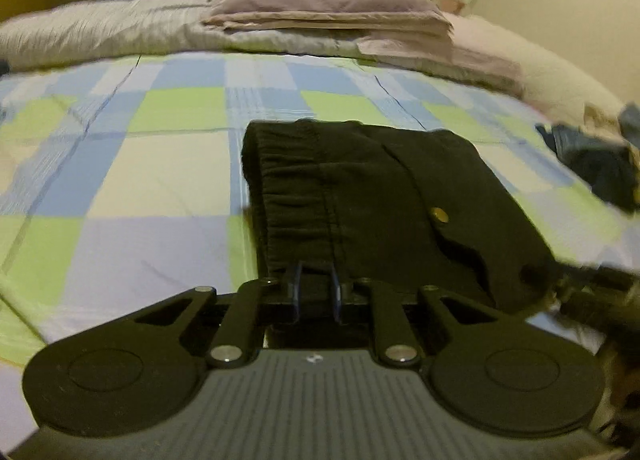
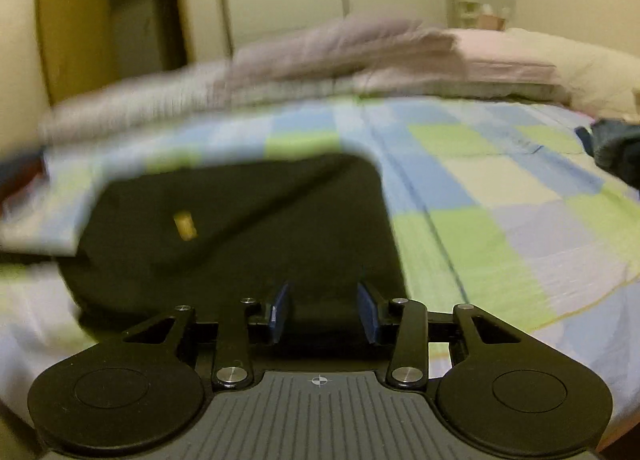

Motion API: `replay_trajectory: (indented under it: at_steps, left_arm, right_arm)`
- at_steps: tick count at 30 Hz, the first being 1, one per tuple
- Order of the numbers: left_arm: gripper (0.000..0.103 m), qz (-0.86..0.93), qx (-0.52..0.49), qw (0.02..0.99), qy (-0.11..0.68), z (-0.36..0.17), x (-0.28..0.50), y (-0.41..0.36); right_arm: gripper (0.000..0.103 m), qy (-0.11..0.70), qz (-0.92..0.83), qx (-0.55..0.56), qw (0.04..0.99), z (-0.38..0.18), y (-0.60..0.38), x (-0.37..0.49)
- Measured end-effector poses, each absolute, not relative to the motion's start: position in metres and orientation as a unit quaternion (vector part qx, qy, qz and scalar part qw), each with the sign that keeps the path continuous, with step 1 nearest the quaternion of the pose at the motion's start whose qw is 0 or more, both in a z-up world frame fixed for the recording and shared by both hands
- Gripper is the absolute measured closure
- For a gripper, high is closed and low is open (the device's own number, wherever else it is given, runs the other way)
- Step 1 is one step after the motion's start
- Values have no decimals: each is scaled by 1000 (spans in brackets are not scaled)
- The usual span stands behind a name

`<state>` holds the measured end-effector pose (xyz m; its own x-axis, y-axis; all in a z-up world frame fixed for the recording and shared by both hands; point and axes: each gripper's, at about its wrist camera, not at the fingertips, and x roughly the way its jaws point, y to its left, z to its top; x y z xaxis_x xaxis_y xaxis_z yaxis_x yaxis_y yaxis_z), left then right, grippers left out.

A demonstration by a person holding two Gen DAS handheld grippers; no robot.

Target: Fold clothes

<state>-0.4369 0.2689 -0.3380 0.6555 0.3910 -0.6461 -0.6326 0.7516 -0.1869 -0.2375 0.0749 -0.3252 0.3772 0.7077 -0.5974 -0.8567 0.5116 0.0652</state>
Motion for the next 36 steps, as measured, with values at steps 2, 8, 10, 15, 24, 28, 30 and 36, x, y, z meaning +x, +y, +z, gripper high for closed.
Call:
replay_trajectory:
  at_steps: [2,8,10,15,24,28,30,36]
  left_arm:
    - [88,291,-197,888,298,-340,-436,269]
    - [89,296,-187,890,293,-331,-441,265]
    - [88,296,-192,891,287,-329,-445,265]
    - [88,300,-190,887,296,-336,-443,270]
    - [88,309,-197,880,301,-322,-451,261]
    - [88,323,-191,870,321,-320,-450,255]
    - [88,336,-184,861,334,-314,-451,250]
    - [88,348,-163,856,345,-296,-462,226]
  right_arm:
    - [62,276,473,-153,823,-327,82,-245]
    - [61,250,479,-113,834,-307,81,-255]
    - [61,235,503,-79,828,-300,79,-260]
    - [62,262,531,-93,801,-312,101,-270]
    - [61,281,532,-132,788,-324,104,-282]
    - [61,290,529,-132,787,-318,100,-284]
    - [61,296,525,-125,788,-312,95,-286]
    - [61,331,506,-106,789,-303,72,-293]
